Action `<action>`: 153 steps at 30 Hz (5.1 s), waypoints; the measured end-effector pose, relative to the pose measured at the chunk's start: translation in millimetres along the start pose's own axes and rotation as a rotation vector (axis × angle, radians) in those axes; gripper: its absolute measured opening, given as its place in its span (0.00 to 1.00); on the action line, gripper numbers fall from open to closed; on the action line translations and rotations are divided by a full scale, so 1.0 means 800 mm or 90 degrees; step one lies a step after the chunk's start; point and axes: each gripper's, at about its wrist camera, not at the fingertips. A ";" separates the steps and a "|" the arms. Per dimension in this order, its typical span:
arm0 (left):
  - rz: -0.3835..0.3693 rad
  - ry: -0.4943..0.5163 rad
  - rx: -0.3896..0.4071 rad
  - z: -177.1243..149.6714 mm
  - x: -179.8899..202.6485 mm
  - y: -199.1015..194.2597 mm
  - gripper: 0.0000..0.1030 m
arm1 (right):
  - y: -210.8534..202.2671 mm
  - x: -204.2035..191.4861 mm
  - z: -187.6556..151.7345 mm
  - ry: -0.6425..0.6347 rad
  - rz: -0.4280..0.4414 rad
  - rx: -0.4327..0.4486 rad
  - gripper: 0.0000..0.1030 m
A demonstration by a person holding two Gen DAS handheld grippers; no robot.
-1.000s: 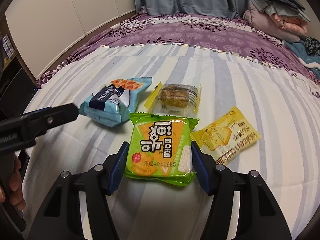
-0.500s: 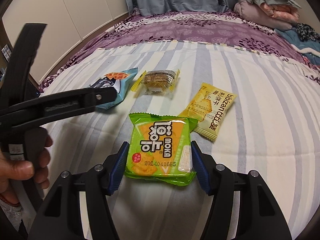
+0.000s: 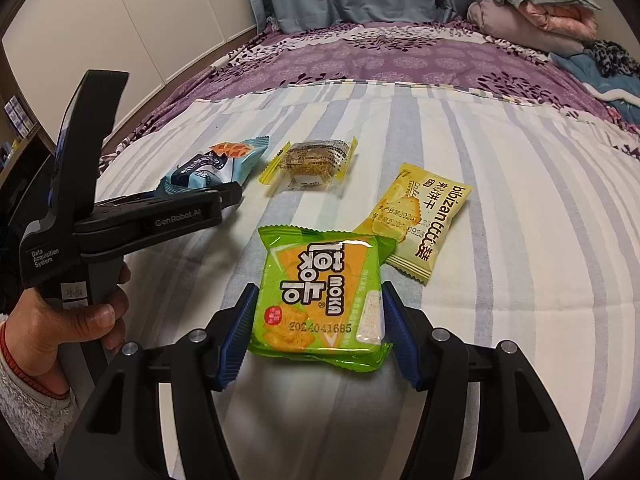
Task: Organize snacks
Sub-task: 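Grasp the green moon-cake pack with the right tool while the left grasps the blue wafer pack, then lift both packs and carry them toward the basket, then lower both packs into the basket and open both tools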
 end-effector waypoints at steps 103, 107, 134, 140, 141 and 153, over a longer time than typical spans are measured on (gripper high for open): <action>-0.227 0.371 0.202 0.037 0.431 -0.303 0.62 | -0.379 0.369 -0.125 0.331 -0.138 0.325 0.72; -0.248 0.387 0.215 0.050 0.460 -0.311 0.62 | -0.382 0.370 -0.127 0.329 -0.131 0.326 0.72; -0.277 0.383 0.148 0.071 0.524 -0.249 0.92 | -0.403 0.366 -0.130 0.303 -0.133 0.367 0.72; -0.289 0.430 0.109 0.042 0.524 -0.240 0.93 | -0.403 0.378 -0.131 0.334 -0.150 0.369 0.72; -0.291 0.442 0.103 0.035 0.526 -0.239 0.93 | -0.404 0.380 -0.132 0.338 -0.153 0.371 0.72; -0.252 0.453 0.064 0.014 0.542 -0.197 0.93 | -0.418 0.394 -0.136 0.353 -0.172 0.394 0.72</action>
Point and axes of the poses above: each gripper's, at about its wrist camera, not at the fingertips, and y roughly the way its jaws point, x to its right, z to its top, and after that the axes turned 15 degrees about y, right-handed
